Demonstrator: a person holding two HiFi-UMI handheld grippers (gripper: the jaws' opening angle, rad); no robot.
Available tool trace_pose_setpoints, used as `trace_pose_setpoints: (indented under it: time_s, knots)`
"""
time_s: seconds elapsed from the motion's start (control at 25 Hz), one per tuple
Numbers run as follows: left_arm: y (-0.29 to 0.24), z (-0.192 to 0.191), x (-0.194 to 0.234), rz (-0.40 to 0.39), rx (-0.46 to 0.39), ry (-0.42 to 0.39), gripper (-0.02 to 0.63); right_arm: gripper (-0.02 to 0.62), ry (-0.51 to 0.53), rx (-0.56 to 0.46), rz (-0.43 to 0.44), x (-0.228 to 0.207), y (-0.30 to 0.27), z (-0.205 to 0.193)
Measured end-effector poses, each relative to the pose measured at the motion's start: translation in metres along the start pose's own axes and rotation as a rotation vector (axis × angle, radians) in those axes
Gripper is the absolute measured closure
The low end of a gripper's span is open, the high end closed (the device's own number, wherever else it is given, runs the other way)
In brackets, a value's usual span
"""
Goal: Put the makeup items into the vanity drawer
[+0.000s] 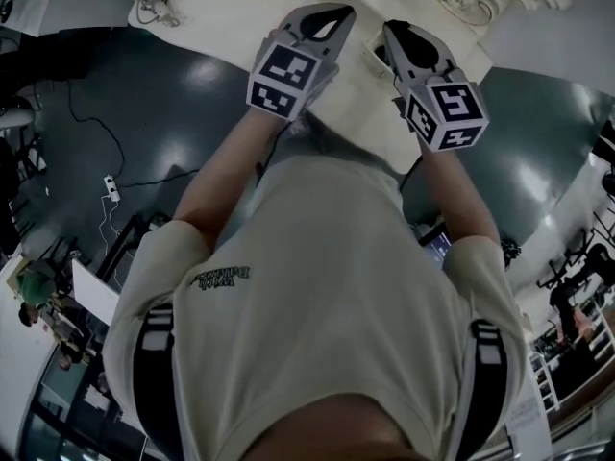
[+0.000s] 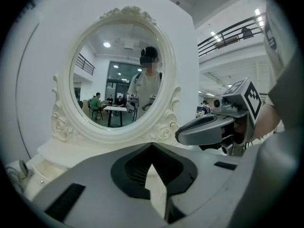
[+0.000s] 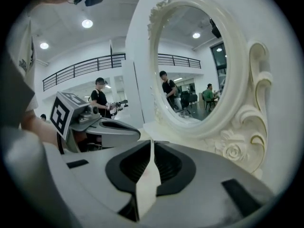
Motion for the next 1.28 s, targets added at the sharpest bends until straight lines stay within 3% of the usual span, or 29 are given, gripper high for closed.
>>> trace_pose_setpoints:
  time_s: [0.32,0.52,0.76,0.92,1.28]
  knots:
    - [0.058,0.083,0.003,0.084,-0.175,-0.091,0.592,0.568,0.074,-0.199,0.110,0.048,0.014,0.085]
    - [0.095,0.113,-0.001,0.134,-0.246,-0.160,0.592,0.588,0.135,-0.279,0.170,0.078,0.022,0.114]
    - [0.134,0.135,-0.011,0.214,-0.318,-0.230,0.592,0.589,0.124,-0.342,0.244,0.105,0.034,0.124]
    - [0.158,0.139,-0.020,0.258,-0.384,-0.236,0.594,0.590,0.100,-0.361,0.287,0.118,0.040,0.123]
    - [0.176,0.132,-0.029,0.286,-0.399,-0.250,0.594,0.591,0.122,-0.380,0.325,0.140,0.044,0.118]
Point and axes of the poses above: the fingertips, and each gripper's own axes: y backward along the fingers, x to its left, z out of its top, the point moved 6 cm from there along y, backward along the fingers, and after that the axes turned 13 degrees about -x, right-handed, at the moved point
